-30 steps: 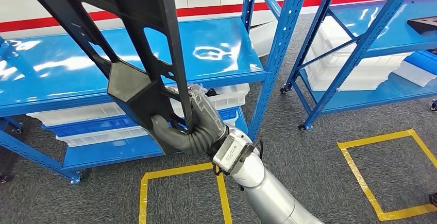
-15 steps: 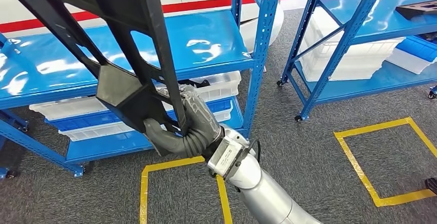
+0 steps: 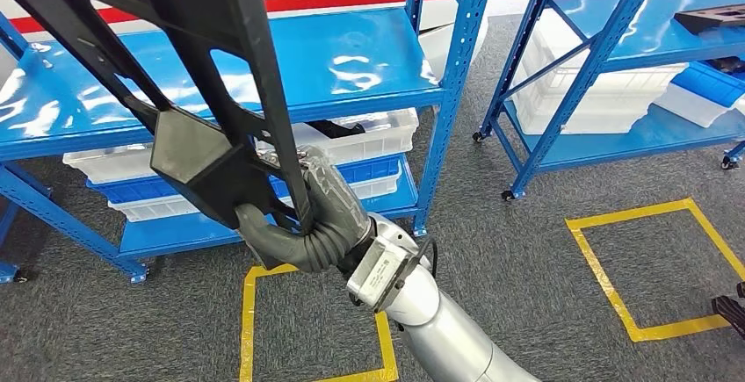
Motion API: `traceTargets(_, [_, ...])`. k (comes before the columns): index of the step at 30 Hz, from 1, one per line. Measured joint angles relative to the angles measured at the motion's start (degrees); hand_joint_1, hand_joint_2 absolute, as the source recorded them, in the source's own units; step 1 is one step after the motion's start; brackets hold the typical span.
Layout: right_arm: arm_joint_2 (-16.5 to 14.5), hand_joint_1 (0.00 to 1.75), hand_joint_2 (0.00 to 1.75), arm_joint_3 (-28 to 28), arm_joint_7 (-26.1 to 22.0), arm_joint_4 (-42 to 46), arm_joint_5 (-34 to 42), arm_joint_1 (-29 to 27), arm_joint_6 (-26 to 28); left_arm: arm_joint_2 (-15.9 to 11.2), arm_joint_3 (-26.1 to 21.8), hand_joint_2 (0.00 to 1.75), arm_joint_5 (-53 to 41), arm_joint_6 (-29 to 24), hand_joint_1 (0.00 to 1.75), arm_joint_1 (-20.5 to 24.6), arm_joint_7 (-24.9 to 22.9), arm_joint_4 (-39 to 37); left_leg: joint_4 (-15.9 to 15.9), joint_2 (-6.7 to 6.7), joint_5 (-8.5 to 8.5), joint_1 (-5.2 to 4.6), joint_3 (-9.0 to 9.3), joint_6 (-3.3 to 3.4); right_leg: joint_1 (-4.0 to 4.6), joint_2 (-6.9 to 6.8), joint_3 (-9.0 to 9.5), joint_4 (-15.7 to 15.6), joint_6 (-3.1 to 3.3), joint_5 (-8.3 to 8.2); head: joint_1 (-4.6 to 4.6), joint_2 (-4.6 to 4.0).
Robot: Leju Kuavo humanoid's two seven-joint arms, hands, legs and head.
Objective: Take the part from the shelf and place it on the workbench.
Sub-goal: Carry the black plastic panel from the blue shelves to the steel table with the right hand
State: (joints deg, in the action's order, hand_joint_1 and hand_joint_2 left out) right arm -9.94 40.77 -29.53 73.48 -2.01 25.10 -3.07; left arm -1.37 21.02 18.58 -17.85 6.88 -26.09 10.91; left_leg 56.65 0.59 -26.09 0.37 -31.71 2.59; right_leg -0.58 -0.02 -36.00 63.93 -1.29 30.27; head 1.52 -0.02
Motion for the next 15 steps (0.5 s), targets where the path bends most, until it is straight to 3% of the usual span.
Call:
traceTargets(2, [0.16, 1.75, 1.75, 0.06, 0.00, -0.01, 0.00, -0.24, 0.01, -0.03, -0.01, 1.75, 0.05, 0.04, 0.00, -0.12, 0.00, 0.00, 0.04, 0.09, 0.88, -0.10, -1.24, 0.29, -0.02, 0.00, -2.27, 7.17, 0.34, 3.73, -0.01, 0.00])
traceTargets(3, [0.27, 1.75, 1.75, 0.08, 0.00, -0.03, 0.00, -0.38, 0.01, -0.03, -0.01, 1.75, 0.08, 0.07, 0.00, -0.20, -0.01, 0.00, 0.06, 0.13, 1.33, -0.13, -1.86, 0.28, -0.03, 0.00, -2.60, 9.32, 0.15, 4.48, 0.00, 0.00])
traceTargets(4, [0.35, 1.75, 1.75, 0.09, 0.00, -0.04, -0.01, -0.48, 0.01, -0.01, -0.01, 1.75, 0.10, 0.09, 0.00, -0.29, -0.01, 0.00, 0.09, 0.15, 1.78, -0.15, -2.47, 0.20, -0.04, -0.01, -1.92, 9.44, -0.28, 4.26, -0.01, 0.00])
traceTargets(6, [0.41, 1.75, 1.75, 0.11, -0.01, -0.07, -0.11, -0.58, 0.07, 0.04, -0.01, 1.75, 0.23, 0.36, 0.00, -0.42, -0.01, 0.00, 0.21, 0.15, 2.58, -0.15, -3.49, -0.13, -0.11, -0.01, 2.43, 3.61, -1.28, 1.96, -0.01, 0.00])
traceTargets(8, [0.31, 1.75, 1.75, 0.13, -0.10, -0.07, -0.63, -0.63, 0.43, 0.04, -0.03, 1.75, 0.45, 0.95, 0.00, -0.49, 0.00, 0.00, 0.46, 0.11, 3.18, -0.26, -4.25, -0.66, -0.06, 0.05, 7.39, -4.16, -1.35, 0.49, -0.04, 0.00])
traceTargets(10, [0.22, 1.75, 1.75, 0.16, -0.28, -0.07, -1.54, -0.78, 1.21, 0.02, -0.06, 1.75, 0.62, 1.61, 0.00, -0.57, 0.01, 0.00, 0.74, 0.10, 3.68, -0.35, -4.61, -1.29, 0.18, 0.17, 8.67, -7.18, -0.55, 0.39, -0.07, 0.00])
traceTargets(12, [0.20, 1.75, 1.75, 0.21, -0.41, -0.07, -2.52, -0.91, 2.06, -0.05, -0.08, 1.75, 0.71, 2.10, 0.00, -0.71, 0.00, 0.00, 0.86, 0.07, 4.04, -0.15, -4.76, -1.97, 0.08, 0.21, 8.09, -7.25, 0.35, -0.09, -0.04, 0.00])
traceTargets(13, [0.13, 1.75, 1.75, 0.28, -0.43, -0.07, -2.93, -0.96, 2.42, -0.09, -0.09, 1.75, 0.73, 2.25, 0.00, -0.80, 0.00, 0.00, 1.29, -0.02, 3.48, 0.00, -5.05, -2.32, -0.08, 0.19, 8.07, -7.26, 0.84, -0.41, -0.09, 0.00])
traceTargets(15, [-0.06, 1.75, 1.75, 0.40, -0.44, -0.07, -3.69, -1.07, 3.02, -0.13, -0.09, 1.75, 0.73, 2.50, 0.00, -0.98, -0.01, 0.00, 5.08, -0.30, -0.08, 0.30, -6.60, -2.99, -0.44, 0.04, 7.73, -7.37, 1.88, -1.19, -0.13, 0.00])
